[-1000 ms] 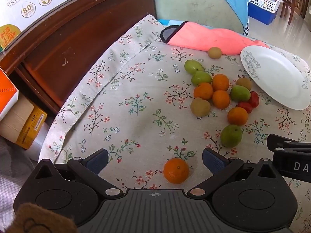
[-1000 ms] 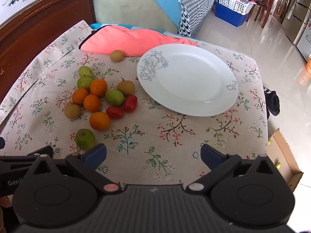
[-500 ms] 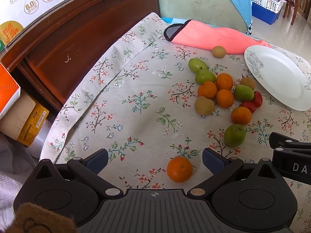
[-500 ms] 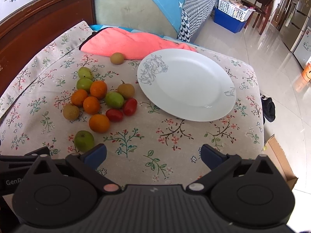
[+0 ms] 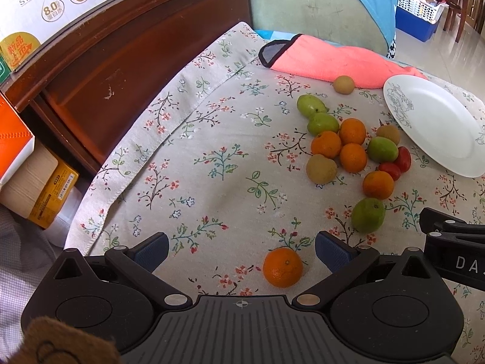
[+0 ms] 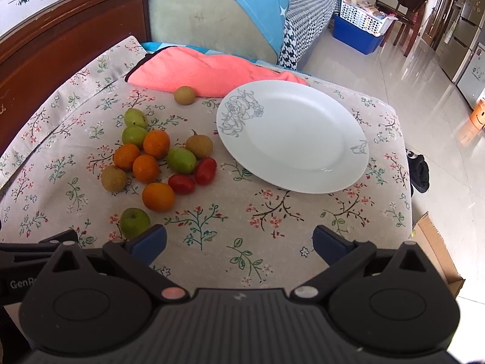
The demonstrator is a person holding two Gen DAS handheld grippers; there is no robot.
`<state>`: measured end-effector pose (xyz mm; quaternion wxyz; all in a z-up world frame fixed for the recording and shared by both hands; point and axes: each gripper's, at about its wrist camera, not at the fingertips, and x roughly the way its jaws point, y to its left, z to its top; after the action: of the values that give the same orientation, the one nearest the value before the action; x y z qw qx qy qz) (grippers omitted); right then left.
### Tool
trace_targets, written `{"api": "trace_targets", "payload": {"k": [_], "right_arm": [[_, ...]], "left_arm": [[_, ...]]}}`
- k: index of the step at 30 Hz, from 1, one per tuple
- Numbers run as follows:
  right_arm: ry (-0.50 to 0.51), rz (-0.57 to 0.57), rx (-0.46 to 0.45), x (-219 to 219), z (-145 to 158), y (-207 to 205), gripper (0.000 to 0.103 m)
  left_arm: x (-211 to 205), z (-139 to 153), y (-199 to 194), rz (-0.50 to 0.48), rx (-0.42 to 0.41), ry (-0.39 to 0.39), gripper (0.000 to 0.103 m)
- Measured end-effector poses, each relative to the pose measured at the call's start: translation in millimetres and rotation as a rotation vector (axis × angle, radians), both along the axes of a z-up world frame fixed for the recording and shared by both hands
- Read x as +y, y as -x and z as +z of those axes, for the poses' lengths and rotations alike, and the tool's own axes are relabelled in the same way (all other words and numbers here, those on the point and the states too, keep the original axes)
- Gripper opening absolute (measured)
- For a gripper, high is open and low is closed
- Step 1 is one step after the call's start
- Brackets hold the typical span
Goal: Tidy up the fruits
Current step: 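Move left tool toward a tangerine while right tool approaches a green apple, then close left tool on the tangerine while right tool closes on the green apple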
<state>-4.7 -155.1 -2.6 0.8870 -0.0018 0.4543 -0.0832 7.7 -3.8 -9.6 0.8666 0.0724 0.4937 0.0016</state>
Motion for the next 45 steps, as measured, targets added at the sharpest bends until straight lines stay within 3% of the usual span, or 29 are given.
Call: {"api": "trace_targets", "payload": {"k": [15,21,27,32,38,45], "right_arm": [[-0.013,0.010,-0.019,0,2,1,0.101],[-0.025,0.055,-0.053,-3,7,5,0.098],[-0.105,0.076,-0.092,-19,11,13,0.095],[-0.161,0.148,-0.106,-17,7,19,0.083],[-0.219,0.243,-0.107,-4,-4,19,0.068],[-0.290,0.261,-0.070,-1,-18,11,0.056]], "left_arm": [[1,2,0,-0.005,-0.009,0.011,0.102],[9,7,0,-0.034,-0.029,0.066,0.103],[26,14,-2,-0.009,-0.084,0.059,0.103],[41,14,-4,0.016,-0.080,0.102,0.101],[42,12,8,-0.068,-0.077,0.109,0.101],[45,5,19,-0.164,-0.064,0.102,0.101]]}}
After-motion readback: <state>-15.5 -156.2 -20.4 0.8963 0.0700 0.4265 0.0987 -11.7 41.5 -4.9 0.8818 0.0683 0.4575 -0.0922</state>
